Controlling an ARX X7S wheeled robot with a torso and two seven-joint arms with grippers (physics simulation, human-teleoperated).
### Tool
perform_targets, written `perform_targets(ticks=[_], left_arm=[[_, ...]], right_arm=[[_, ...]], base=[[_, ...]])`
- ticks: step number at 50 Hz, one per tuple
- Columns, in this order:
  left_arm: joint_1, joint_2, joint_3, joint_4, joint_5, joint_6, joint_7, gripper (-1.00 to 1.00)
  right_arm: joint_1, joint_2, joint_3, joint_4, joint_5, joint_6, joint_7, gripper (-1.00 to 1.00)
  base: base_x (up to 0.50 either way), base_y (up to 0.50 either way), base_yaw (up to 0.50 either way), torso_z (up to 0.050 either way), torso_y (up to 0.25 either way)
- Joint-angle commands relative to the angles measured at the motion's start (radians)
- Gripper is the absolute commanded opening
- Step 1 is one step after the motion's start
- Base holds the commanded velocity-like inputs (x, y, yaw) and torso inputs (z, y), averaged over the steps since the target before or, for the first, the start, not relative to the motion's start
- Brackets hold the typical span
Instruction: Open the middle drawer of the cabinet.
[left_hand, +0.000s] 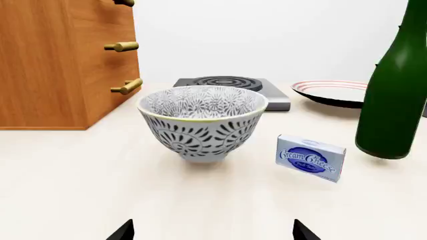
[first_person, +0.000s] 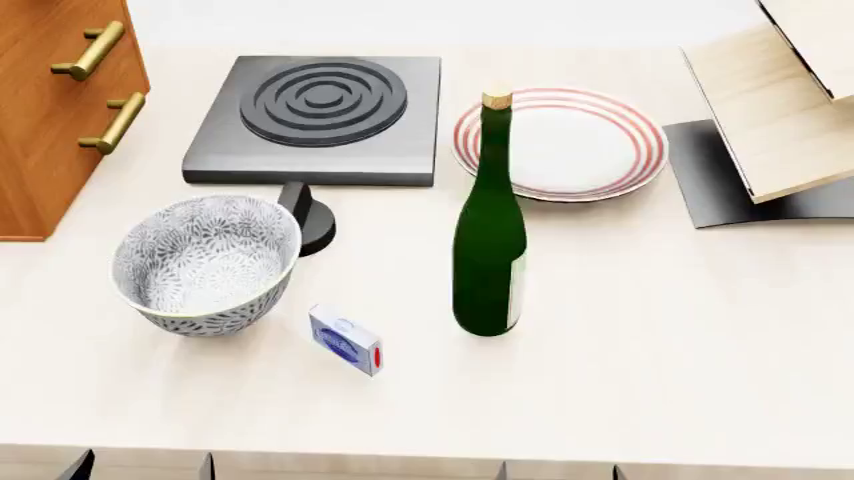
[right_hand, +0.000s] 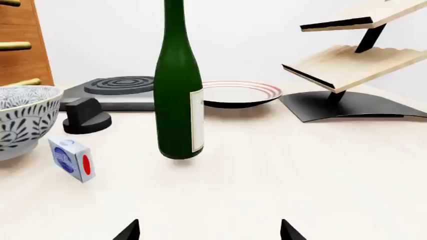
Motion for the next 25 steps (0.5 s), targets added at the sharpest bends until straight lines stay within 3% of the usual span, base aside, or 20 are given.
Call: perform_targets(ticks=[1, 9, 25], left_arm=[[0.001, -0.016, 0.019, 0.005, -0.012, -0.003, -0.02, 1.0], [0.025, -0.045, 0.042, 0.092, -0.026, -0.029, -0.06, 1.0], [0.165, -0.09, 0.069, 0.524, -0.047, -0.105, -0.097, 1.0]], right_arm=[[-0.004, 0.017, -0.022, -0.007, 0.002, 0.001, 0.026, 1.0], [-0.04, 0.044, -0.041, -0.12, 0.041, 0.032, 0.054, 1.0], [-0.209, 0.097, -0.034, -0.597, 0.108, 0.084, 0.091, 1.0]], base=[[0.0, 0.0, 0.0, 0.0, 0.0], [0.0, 0.0, 0.0, 0.0, 0.0], [0.0, 0.0, 0.0, 0.0, 0.0]])
